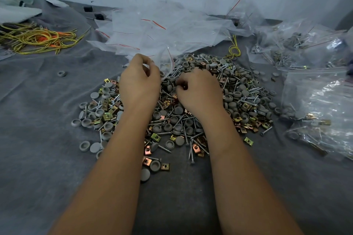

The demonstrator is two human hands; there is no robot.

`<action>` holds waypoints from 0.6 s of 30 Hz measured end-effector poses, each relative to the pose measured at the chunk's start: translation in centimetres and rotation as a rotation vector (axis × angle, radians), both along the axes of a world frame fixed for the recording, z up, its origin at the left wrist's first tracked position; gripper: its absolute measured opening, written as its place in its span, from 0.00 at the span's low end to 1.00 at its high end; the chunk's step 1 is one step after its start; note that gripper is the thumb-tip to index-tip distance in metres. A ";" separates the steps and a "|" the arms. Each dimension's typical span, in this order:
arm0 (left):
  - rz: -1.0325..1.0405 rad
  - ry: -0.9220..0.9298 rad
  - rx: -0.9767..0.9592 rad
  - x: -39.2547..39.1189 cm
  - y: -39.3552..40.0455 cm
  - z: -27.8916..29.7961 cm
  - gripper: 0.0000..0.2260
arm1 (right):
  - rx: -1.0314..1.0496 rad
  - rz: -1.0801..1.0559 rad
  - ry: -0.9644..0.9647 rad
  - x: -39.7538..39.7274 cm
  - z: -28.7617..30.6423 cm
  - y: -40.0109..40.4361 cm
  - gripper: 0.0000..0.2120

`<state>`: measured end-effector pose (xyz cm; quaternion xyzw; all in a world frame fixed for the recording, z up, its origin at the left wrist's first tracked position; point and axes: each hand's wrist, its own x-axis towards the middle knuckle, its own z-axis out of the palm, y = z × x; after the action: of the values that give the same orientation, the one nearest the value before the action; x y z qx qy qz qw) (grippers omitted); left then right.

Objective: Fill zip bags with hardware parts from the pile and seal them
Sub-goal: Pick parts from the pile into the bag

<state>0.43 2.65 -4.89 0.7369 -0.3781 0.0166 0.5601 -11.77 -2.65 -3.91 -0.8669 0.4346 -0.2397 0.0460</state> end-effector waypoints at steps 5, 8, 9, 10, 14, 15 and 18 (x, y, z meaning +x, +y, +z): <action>-0.009 0.013 0.023 0.0 0.0 0.1 0.02 | -0.035 -0.018 0.076 0.2 -0.1 0.1 0.14; -0.013 0.012 0.034 -0.1 0.0 0.1 0.02 | -0.033 -0.013 0.093 0.2 -0.2 0.1 0.15; -0.015 0.011 0.036 -0.1 0.0 0.1 0.02 | -0.030 -0.010 0.088 0.2 -0.2 0.0 0.14; -0.018 0.010 0.039 -0.1 -0.1 0.1 0.02 | -0.025 -0.008 0.079 0.2 -0.1 0.0 0.14; -0.027 0.008 0.051 -0.1 -0.1 0.0 0.02 | -0.003 0.014 0.043 0.2 0.0 0.1 0.10; -0.028 0.010 0.054 -0.1 -0.2 -0.1 0.02 | 0.001 0.019 0.038 0.2 0.0 0.2 0.09; -0.026 0.017 0.059 0.0 -0.2 -0.2 0.02 | 0.003 0.027 0.026 0.2 0.0 0.3 0.10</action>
<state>0.44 2.43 -5.05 0.7481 -0.3835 -0.0080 0.5415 -11.60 -2.36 -3.86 -0.8755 0.4240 -0.2273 0.0448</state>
